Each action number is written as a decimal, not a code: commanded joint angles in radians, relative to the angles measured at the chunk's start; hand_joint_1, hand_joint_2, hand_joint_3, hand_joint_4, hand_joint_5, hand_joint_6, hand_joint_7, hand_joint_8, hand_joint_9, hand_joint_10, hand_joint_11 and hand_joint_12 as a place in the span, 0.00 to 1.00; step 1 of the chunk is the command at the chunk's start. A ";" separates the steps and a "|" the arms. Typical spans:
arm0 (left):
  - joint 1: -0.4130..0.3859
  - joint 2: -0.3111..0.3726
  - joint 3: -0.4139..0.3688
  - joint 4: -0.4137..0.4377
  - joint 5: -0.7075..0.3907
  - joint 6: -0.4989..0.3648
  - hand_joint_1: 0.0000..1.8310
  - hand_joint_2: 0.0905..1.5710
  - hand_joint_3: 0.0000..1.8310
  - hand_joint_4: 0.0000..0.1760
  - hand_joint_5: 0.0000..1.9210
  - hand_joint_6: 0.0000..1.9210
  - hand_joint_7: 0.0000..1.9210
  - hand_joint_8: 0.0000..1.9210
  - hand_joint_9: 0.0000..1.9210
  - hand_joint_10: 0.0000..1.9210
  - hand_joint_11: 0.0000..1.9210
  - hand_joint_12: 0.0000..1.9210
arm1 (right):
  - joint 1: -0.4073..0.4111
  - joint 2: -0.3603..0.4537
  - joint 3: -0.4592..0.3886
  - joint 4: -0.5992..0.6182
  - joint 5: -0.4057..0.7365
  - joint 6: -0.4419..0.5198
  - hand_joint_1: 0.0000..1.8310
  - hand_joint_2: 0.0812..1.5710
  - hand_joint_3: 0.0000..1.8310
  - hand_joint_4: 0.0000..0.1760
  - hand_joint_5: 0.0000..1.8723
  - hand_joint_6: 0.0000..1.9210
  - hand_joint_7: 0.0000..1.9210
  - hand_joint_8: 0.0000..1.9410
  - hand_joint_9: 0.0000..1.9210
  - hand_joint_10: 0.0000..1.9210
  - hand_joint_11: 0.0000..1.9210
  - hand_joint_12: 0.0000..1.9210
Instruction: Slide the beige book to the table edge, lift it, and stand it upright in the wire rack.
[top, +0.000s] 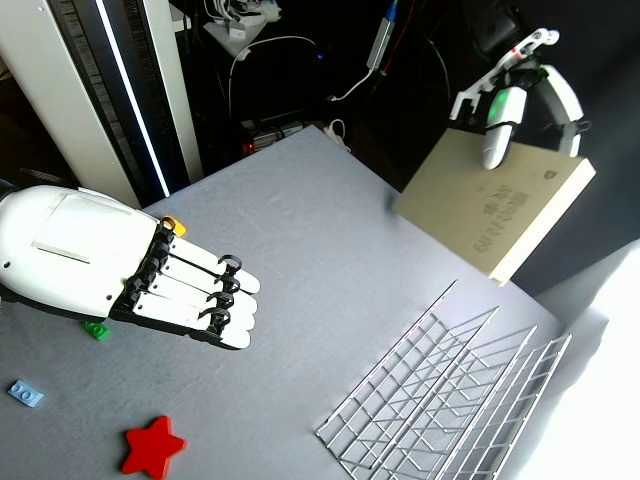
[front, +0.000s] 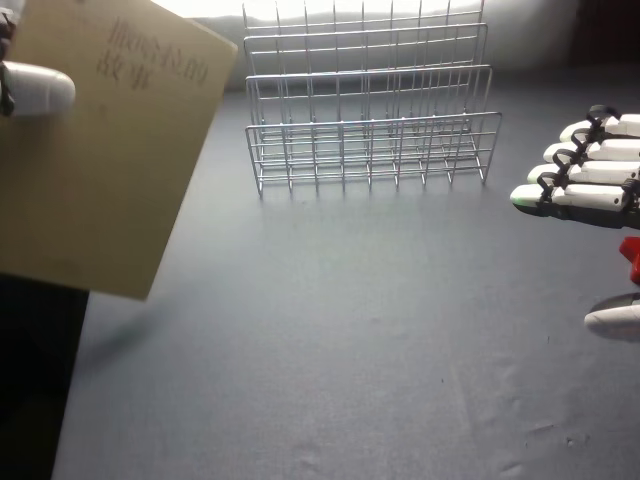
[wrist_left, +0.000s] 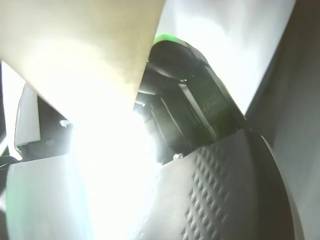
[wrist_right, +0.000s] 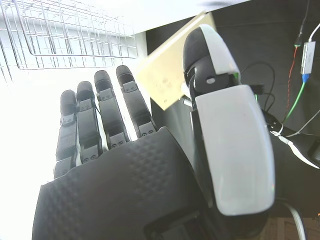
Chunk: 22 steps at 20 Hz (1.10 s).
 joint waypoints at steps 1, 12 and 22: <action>-0.021 0.014 0.008 0.013 -0.121 -0.014 0.67 0.76 0.00 0.00 0.38 0.60 0.46 0.75 0.54 0.78 0.46 0.88 | 0.014 0.007 -0.001 0.018 0.110 0.001 0.10 0.75 0.00 0.00 0.08 0.00 0.09 0.00 0.08 0.01 0.00 0.14; -0.279 -0.087 0.089 0.270 -0.187 -0.046 0.67 0.76 0.00 0.00 0.38 0.61 0.45 0.76 0.53 0.80 0.45 0.90 | 0.014 0.007 -0.001 0.018 0.125 -0.001 0.10 0.74 0.00 0.00 0.09 0.00 0.10 0.00 0.08 0.00 0.00 0.18; -0.260 -0.178 0.175 0.377 -0.456 -0.252 0.67 0.76 0.00 0.00 0.38 0.61 0.46 0.75 0.53 0.78 0.44 0.90 | 0.014 0.007 -0.001 0.018 0.126 -0.001 0.11 0.74 0.00 0.00 0.09 0.00 0.11 0.00 0.10 0.00 0.00 0.23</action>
